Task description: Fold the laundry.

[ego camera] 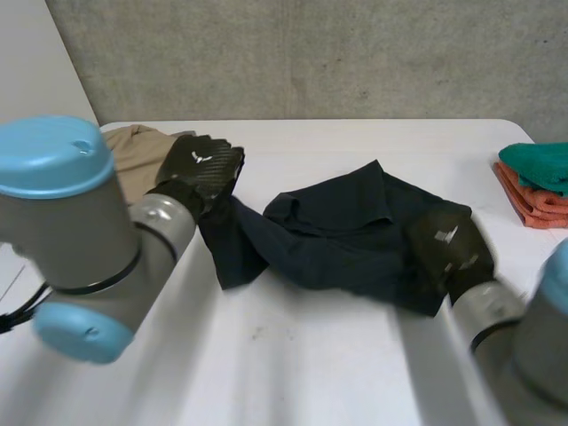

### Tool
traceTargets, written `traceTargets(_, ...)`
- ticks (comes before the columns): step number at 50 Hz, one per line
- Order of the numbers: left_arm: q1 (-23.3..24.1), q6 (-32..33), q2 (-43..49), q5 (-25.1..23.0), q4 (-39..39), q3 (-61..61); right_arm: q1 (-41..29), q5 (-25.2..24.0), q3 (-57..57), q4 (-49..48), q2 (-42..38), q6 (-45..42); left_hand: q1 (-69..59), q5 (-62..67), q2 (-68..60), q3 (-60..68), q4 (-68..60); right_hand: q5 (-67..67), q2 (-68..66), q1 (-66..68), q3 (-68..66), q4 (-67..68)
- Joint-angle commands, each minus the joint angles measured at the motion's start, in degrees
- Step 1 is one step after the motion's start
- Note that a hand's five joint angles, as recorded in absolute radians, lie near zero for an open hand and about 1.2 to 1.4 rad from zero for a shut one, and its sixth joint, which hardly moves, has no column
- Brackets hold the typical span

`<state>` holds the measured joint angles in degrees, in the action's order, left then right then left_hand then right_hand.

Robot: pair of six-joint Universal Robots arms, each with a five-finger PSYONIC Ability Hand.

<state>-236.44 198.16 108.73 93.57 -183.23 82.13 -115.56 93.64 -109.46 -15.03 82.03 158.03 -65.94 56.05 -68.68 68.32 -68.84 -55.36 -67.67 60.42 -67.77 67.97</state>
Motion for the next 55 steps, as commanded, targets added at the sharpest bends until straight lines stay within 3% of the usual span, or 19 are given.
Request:
traceTargets(1, 0.3, 0.8, -13.8, -0.7, 12.4, 7.1, 6.9, -5.7, 14.6, 27.7, 7.9, -20.8, -14.1, 13.9, -11.3, 11.7, -11.2, -14.6, -12.3, 19.6, -12.2, 12.0)
traceTargets(5, 0.4, 4.1, -20.2, -1.3, 16.7, 9.7, 9.1, -7.5, 21.7, 39.7, 8.2, -23.3, -14.1, 13.9, -11.3, 11.7, -11.2, -14.6, -12.3, 19.6, -12.2, 12.0)
traceTargets(11, 0.5, 10.5, -21.9, -3.9, 17.9, 13.3, 10.3, -9.2, 25.2, 42.9, 8.0, -24.6, -14.1, 13.9, -11.3, 11.7, -11.2, -14.6, -12.3, 19.6, -12.2, 12.0)
traceTargets(15, 0.8, 12.3, -15.3, -4.4, 15.1, 13.2, 10.8, -10.0, 24.6, 42.5, 3.8, -26.0, -14.1, 13.9, -11.3, 11.7, -11.2, -14.6, -12.3, 19.6, -12.2, 12.0)
traceTargets(19, 0.5, 12.4, -5.0, -3.9, 9.7, 8.0, 10.3, -9.4, 27.5, 40.0, -6.0, -25.8, -14.1, 13.9, -11.3, 11.7, -11.2, -14.6, -12.3, 19.6, -12.2, 12.0)
traceTargets(23, 0.7, 12.6, 4.0, -2.9, 4.6, -2.1, 10.0, -7.8, 33.2, 32.5, -11.6, -25.0, -14.1, 13.9, -11.3, 11.7, -11.2, -14.6, -12.3, 19.6, -12.2, 12.0)
traceTargets(28, 0.1, 13.1, 11.5, 0.9, -2.6, -18.0, 9.7, -3.3, 43.4, 14.2, -15.9, -21.2, -14.1, 13.9, -11.3, 11.7, -11.2, -14.6, -12.3, 19.6, -12.2, 12.0)
traceTargets(31, 0.0, 14.4, 13.1, 2.8, -10.3, -27.4, 9.2, -2.9, 47.5, -0.4, -17.1, -20.7, -14.1, 13.9, -11.3, 11.7, -11.2, -14.6, -12.3, 19.6, -12.2, 12.0)
traceTargets(32, -0.1, 15.3, 12.8, 3.5, -17.9, -31.4, 9.0, -2.7, 48.5, -4.2, -17.3, -20.7, -14.1, 13.9, -11.3, 11.7, -11.2, -14.6, -12.3, 19.6, -12.2, 12.0)
traceTargets(36, -0.2, 16.0, 11.7, 4.7, -29.3, -32.6, 8.2, -3.6, 51.4, -19.9, -17.8, -20.7, -14.1, 13.9, -11.3, 11.7, -11.2, -14.6, -12.3, 19.6, -12.2, 12.0)
traceTargets(39, -0.2, 16.0, 9.2, 5.1, -34.2, -31.8, 7.2, -4.3, 54.8, -23.5, -19.7, -20.4, -14.1, 13.9, -11.3, 11.7, -11.2, -14.6, -12.3, 19.6, -12.2, 12.0)
traceTargets(44, 0.0, 15.9, 7.5, 6.1, -30.8, -25.8, 6.4, -6.4, 57.5, -22.2, -22.9, -18.6, -14.1, 13.9, -11.3, 11.7, -11.2, -14.6, -12.3, 19.6, -12.2, 12.0)
traceTargets(55, 0.5, 15.6, 5.2, 6.1, -27.4, -1.1, 6.3, -10.1, 45.0, -10.7, -27.4, -14.8, -14.1, 13.9, -11.3, 11.7, -11.2, -14.6, -12.3, 19.6, -12.2, 12.0)
